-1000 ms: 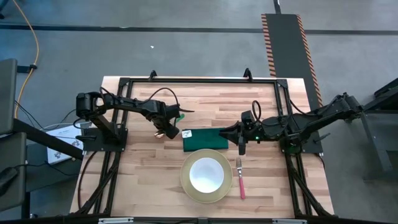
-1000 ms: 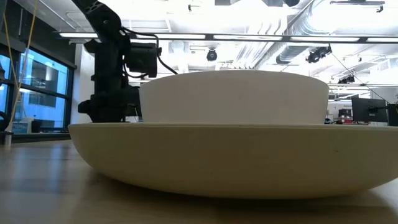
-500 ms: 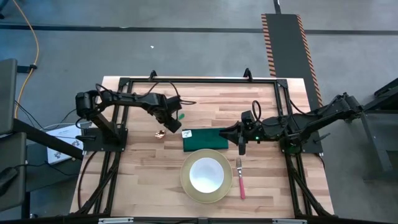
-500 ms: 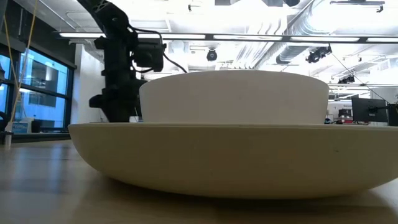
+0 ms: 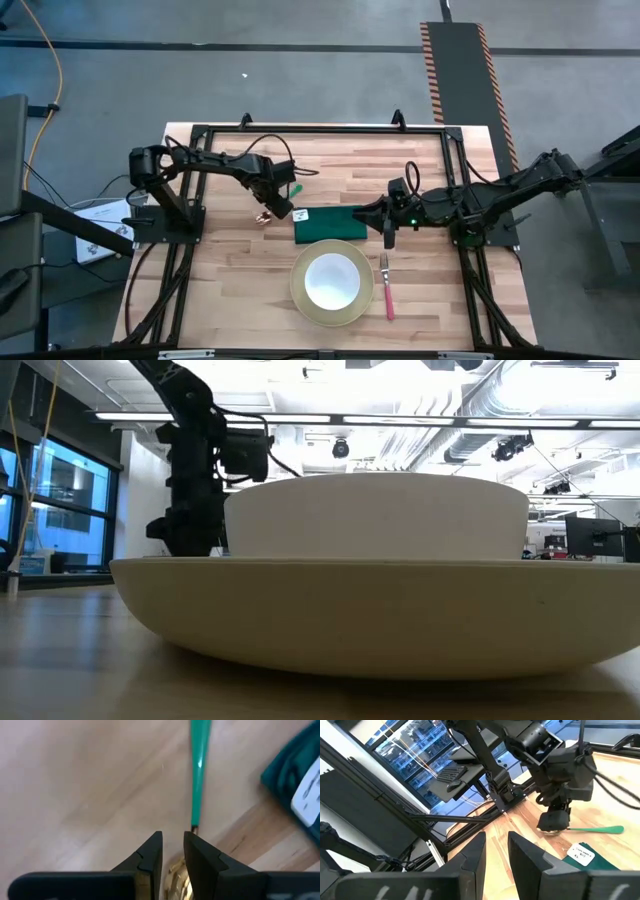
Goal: Set table place
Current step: Put the green spoon into the white bowl
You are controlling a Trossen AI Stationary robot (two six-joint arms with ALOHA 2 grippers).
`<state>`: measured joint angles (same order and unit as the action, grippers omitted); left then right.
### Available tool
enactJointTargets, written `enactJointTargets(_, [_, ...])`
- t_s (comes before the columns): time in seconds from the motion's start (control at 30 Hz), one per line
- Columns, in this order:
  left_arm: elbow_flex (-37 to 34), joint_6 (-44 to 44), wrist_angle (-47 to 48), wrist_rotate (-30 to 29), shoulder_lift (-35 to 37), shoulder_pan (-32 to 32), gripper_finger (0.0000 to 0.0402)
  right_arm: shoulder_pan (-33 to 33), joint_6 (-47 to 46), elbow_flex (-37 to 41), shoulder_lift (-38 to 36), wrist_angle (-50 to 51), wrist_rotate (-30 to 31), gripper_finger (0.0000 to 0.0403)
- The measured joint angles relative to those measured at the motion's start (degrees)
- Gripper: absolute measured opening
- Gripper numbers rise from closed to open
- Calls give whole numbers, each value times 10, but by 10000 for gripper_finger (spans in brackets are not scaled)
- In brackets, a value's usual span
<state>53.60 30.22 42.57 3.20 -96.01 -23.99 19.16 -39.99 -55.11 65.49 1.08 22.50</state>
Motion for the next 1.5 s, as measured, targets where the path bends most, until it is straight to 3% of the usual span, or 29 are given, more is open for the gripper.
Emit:
enactJointTargets(1.0, [30,3,-10,17,-45,9,69,0,14,0,0,3,0,71])
enactJointTargets(1.5, [30,6,9,-12,-46,8,69,0,17,0,0,5,0,71])
